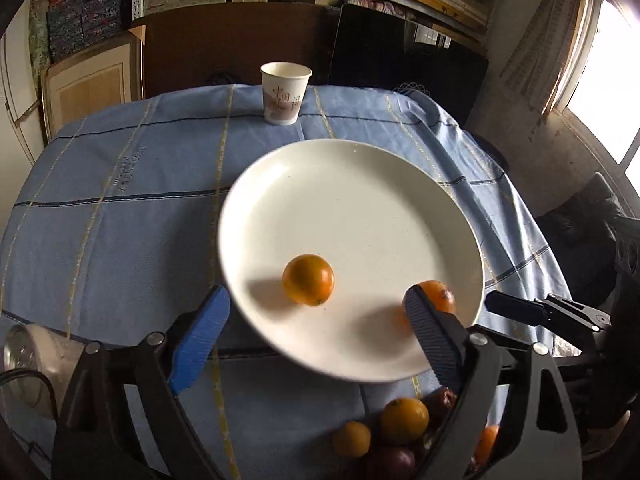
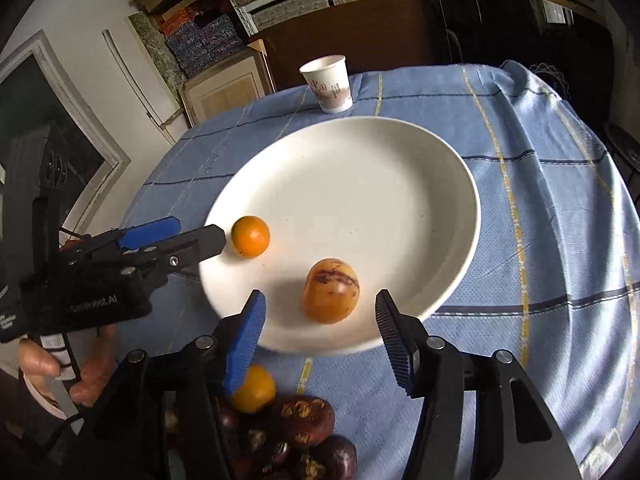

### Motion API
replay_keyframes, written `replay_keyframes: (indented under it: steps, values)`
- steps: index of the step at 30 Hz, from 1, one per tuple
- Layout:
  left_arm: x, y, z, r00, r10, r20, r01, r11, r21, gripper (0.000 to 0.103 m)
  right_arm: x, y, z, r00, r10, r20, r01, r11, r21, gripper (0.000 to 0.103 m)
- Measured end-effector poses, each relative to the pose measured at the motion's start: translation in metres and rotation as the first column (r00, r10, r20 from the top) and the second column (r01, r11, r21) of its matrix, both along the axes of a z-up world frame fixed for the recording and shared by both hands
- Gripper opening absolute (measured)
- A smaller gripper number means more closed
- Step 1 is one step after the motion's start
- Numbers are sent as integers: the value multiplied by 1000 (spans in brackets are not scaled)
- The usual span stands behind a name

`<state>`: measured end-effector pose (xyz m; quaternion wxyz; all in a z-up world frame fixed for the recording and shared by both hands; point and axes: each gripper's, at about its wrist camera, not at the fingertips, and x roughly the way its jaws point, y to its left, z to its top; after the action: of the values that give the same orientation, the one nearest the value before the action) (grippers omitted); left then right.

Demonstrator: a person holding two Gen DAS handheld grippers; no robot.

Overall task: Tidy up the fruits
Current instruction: 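Withdraw both open grippers from the plate back toward the fruit cluster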

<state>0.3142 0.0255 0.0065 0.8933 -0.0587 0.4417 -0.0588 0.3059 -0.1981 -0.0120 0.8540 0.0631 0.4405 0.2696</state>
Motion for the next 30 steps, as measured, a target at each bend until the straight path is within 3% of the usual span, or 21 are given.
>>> replay_keyframes:
  steps: [5, 9, 13, 15, 20, 25, 30]
  values:
    - [-75, 19, 17, 996, -6, 86, 5, 1000, 5, 98, -81, -42, 11, 994, -8, 111, 2, 998, 59, 77]
    - [-144, 34, 16, 975, 19, 222, -37, 996, 76, 98, -141, -67, -7, 977, -47, 208, 36, 998, 60, 83]
    - [-186, 46, 1, 960, 40, 277, -65, 995, 82, 98, -175, -85, -25, 970, -92, 223, 82, 995, 56, 84]
    - [-200, 49, -9, 958, 37, 286, -60, 996, 72, 98, -180, -83, -31, 977, -103, 189, 104, 995, 3, 84]
    - [-211, 51, -22, 961, 71, 268, -98, 991, 92, 98, -187, -69, -46, 979, -59, 197, 95, 980, -178, 84]
    - [-219, 50, -32, 961, 99, 257, -141, 978, 150, 98, -184, -74, -52, 983, -67, 172, 95, 982, -165, 84]
    - [-223, 59, -33, 960, 127, 249, -159, 981, 112, 98, -186, -67, -51, 983, -21, 183, 62, 974, -217, 78]
